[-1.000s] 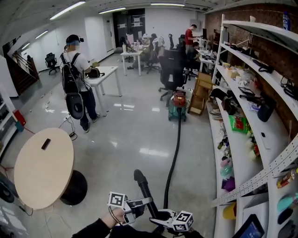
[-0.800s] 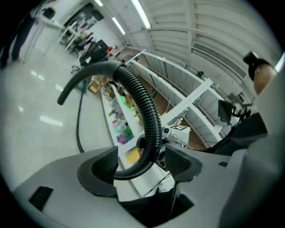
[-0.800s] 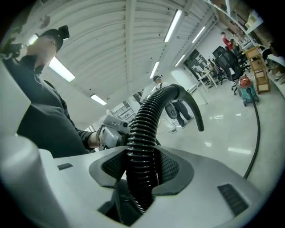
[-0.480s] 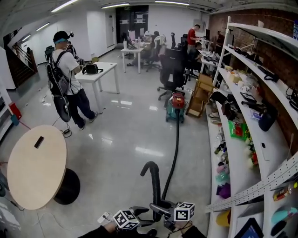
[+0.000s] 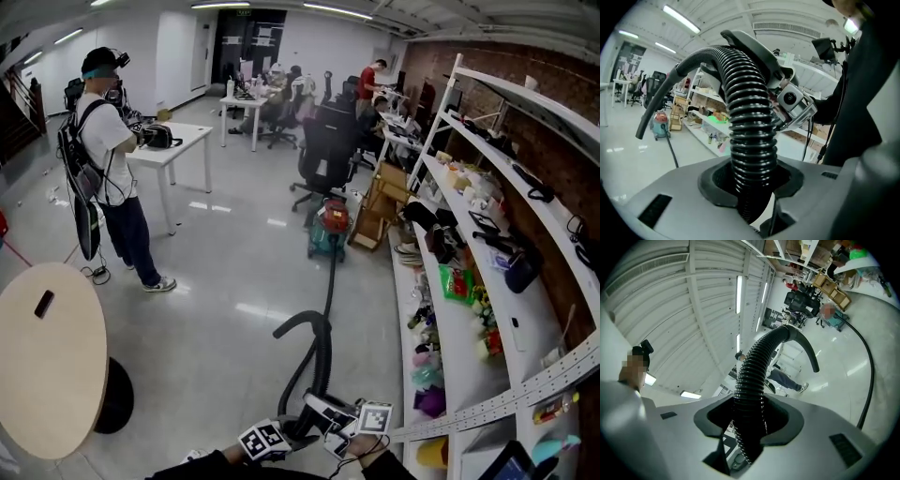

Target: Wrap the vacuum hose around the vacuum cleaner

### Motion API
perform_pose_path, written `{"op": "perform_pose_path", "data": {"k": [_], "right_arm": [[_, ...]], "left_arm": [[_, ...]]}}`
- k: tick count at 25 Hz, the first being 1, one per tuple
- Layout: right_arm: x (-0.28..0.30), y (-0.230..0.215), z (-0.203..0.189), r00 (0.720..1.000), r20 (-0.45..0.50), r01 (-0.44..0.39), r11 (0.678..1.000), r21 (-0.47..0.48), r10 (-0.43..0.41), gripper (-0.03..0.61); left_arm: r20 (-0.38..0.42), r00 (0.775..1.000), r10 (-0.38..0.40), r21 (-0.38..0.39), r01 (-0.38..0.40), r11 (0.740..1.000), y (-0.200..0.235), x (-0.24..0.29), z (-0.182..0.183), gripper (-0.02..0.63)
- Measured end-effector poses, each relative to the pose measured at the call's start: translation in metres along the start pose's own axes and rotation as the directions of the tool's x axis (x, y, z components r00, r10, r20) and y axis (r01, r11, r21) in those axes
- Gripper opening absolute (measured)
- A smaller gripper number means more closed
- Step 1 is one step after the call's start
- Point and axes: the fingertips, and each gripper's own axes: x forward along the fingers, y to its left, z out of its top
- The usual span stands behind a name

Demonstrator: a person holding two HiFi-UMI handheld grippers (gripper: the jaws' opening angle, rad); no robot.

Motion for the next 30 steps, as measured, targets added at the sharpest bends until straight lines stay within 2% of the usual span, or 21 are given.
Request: {"op": "perform_pose_path", "data": {"k": [4, 7, 9, 12, 14, 16, 18, 19, 21, 24, 26, 28, 30], "right_arm": [[0.025, -0.014, 0.017, 0.999, 0.038, -0.004, 0.999, 0.037, 0.003, 0.183], [0.027, -0.03, 0.025, 0.998, 0.056, 0.01, 1.0, 0.017, -0.011, 0.21], [0.016, -0.044, 0.029, 0.996, 0.076, 0.046, 0.999, 0.009, -0.046, 0.238], [-0.013, -0.065, 0.025, 0.989, 0.071, 0.133, 0.99, -0.039, -0.13, 0.239], [-0.027, -0.077, 0.009, 0.982, 0.002, 0.186, 0.976, -0.117, -0.187, 0.239], [-0.032, -0.086, -0.022, 0.964, -0.137, 0.195, 0.954, -0.227, -0.229, 0.239], [-0.028, -0.096, -0.058, 0.92, -0.294, 0.151, 0.926, -0.345, -0.259, 0.239], [-0.024, -0.099, -0.073, 0.895, -0.357, 0.116, 0.912, -0.393, -0.267, 0.239], [-0.016, -0.105, -0.093, 0.848, -0.453, 0.033, 0.88, -0.473, -0.276, 0.257], [-0.007, -0.113, -0.101, 0.794, -0.538, -0.106, 0.808, -0.579, -0.281, 0.285], [-0.002, -0.114, -0.09, 0.793, -0.545, -0.171, 0.76, -0.627, -0.271, 0.284], [-0.001, -0.112, -0.069, 0.814, -0.53, -0.208, 0.732, -0.649, -0.239, 0.279], [-0.004, -0.113, -0.042, 0.844, -0.504, -0.219, 0.738, -0.638, -0.184, 0.183]], "left_arm": [[-0.05, 0.99, -0.134, -0.035, 0.133, 0.991, 0.018, -0.021, 0.009, 0.16], [-0.09, 0.969, -0.23, -0.113, 0.219, 0.969, 0.023, -0.034, 0.013, 0.155], [-0.085, 0.957, -0.278, -0.211, 0.255, 0.944, 0.033, -0.041, 0.015, 0.153], [-0.013, 0.949, -0.316, -0.375, 0.288, 0.881, 0.061, -0.056, 0.022, 0.153], [0.041, 0.948, -0.315, -0.46, 0.298, 0.836, 0.084, -0.064, 0.03, 0.153], [0.11, 0.942, -0.316, -0.529, 0.325, 0.784, 0.105, -0.072, 0.044, 0.153], [0.163, 0.931, -0.327, -0.562, 0.36, 0.745, 0.12, -0.079, 0.06, 0.153], [0.175, 0.926, -0.335, -0.564, 0.373, 0.736, 0.125, -0.08, 0.068, 0.153], [0.175, 0.92, -0.351, -0.553, 0.387, 0.738, 0.131, -0.078, 0.088, 0.153], [0.14, 0.918, -0.372, -0.517, 0.388, 0.763, 0.134, -0.064, 0.123, 0.153], [0.11, 0.92, -0.376, -0.488, 0.38, 0.786, 0.132, -0.046, 0.148, 0.153], [0.099, 0.924, -0.369, -0.462, 0.371, 0.805, 0.13, -0.024, 0.174, 0.153], [0.125, 0.937, -0.326, -0.451, 0.346, 0.823, 0.138, -0.001, 0.198, 0.153]]}}
